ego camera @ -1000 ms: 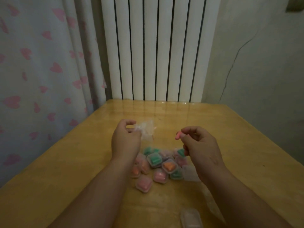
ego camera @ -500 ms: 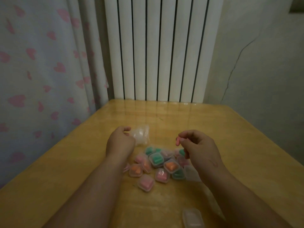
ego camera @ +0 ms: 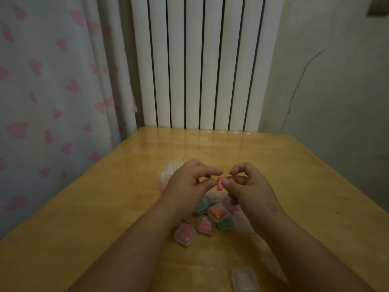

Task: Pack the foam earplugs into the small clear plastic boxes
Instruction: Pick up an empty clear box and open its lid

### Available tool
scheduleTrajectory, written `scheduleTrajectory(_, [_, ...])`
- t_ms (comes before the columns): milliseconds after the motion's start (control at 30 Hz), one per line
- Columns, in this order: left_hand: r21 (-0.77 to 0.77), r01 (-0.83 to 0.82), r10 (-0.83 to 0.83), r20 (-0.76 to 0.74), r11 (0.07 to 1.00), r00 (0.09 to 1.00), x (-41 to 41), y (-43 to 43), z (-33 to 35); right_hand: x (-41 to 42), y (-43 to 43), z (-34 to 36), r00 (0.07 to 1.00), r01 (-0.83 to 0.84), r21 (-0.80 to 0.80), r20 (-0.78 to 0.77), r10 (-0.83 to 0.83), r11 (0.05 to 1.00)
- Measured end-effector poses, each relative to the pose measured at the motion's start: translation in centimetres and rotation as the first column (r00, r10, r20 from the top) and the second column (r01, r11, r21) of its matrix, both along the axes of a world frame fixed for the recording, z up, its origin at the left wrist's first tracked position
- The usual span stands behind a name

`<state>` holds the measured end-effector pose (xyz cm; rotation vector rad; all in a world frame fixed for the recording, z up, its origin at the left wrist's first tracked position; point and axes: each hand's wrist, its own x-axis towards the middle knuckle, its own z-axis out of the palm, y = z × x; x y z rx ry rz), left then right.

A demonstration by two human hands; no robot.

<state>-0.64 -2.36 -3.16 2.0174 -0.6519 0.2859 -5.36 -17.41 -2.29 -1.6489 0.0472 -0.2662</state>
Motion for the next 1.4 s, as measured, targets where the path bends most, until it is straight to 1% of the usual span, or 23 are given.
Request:
scheduleTrajectory(133, [-0.013,-0.032,0.032,0.031,0.999,0.999,0.0,-0.1,-0.1,0.0,-0.1,0.0,1.000,0.010,0.028,0.010,-0.011,1.000])
scheduleTrajectory(233, [-0.070,-0.061,0.064,0.038,0.996,0.997,-0.2,0.0,0.0,-0.2,-0.1,0.1,0.995,0.100,-0.042,0.032,-0.099,0.994])
scheduleTrajectory(300, [-0.109,-0.057,0.058,0.005,0.992,0.998,-0.5,0.0,0.1,-0.2,-0.1,0.1,0.988,0.147,-0.074,0.056,-0.143,0.986])
scheduleTrajectory(367, [-0.157,-0.038,0.029,-0.058,0.987,0.998,-0.7,-0.2,0.3,-0.1,-0.2,0.2,0.985,0.167,-0.069,0.057,-0.163,0.984])
scheduleTrajectory(467, [-0.205,-0.018,-0.007,-0.123,0.979,0.992,-0.9,-0.2,0.6,-0.1,-0.3,0.2,0.987,0.158,0.053,0.023,-0.160,0.986])
scheduleTrajectory(533, [-0.222,-0.025,-0.008,-0.145,0.975,0.989,-0.9,-0.1,0.6,-0.2,-0.2,0.4,0.990,0.136,0.144,0.027,-0.141,0.980])
scheduleTrajectory(600, [-0.236,-0.039,0.000,-0.160,0.971,0.987,-0.8,-0.1,0.5,-0.2,-0.1,0.4,0.991,0.118,0.187,0.044,-0.129,0.975])
scheduleTrajectory(700, [-0.227,-0.050,0.018,-0.142,0.973,0.990,-0.8,-0.3,0.3,-0.1,0.0,0.2,0.990,0.134,0.090,0.031,-0.137,0.987])
scheduleTrajectory(833, [-0.239,-0.084,0.055,-0.126,0.967,0.991,-0.8,-0.3,0.2,-0.1,0.1,0.1,0.996,0.084,0.074,-0.029,-0.082,0.994])
scheduleTrajectory(967, [-0.216,-0.095,0.070,-0.121,0.972,0.990,-0.7,-0.4,0.1,-0.3,0.1,0.0,0.998,0.038,0.087,-0.058,-0.033,0.995])
scheduleTrajectory(1100, [-0.162,-0.109,0.091,-0.118,0.981,0.989,-0.6,-0.5,0.0,-0.3,-0.1,0.3,0.997,0.070,0.130,-0.036,-0.066,0.989])
scheduleTrajectory(1167, [-0.125,-0.107,0.094,-0.110,0.986,0.989,-0.6,-0.5,0.1,-0.2,-0.4,0.5,0.995,0.098,0.114,-0.012,-0.098,0.989])
scheduleTrajectory(1233, [-0.076,-0.040,0.032,-0.112,0.996,0.993,-0.9,-0.5,0.3,-0.1,-0.8,0.5,0.992,0.125,0.050,0.026,-0.126,0.991])
scheduleTrajectory(1333, [0.025,0.148,-0.142,-0.167,0.989,0.976,-1.9,-0.6,0.8,0.2,-1.2,0.4,0.988,0.147,-0.024,0.051,-0.145,0.989])
scheduleTrajectory(1367, [0.078,0.197,-0.181,-0.177,0.977,0.967,-2.3,-0.8,0.8,0.3,-1.3,0.4,0.987,0.155,-0.037,0.050,-0.153,0.987])
scheduleTrajectory(1400, [0.172,0.221,-0.198,-0.145,0.960,0.970,-2.4,-1.0,0.8,0.4,-1.4,0.4,0.986,0.162,-0.047,0.054,-0.160,0.986])
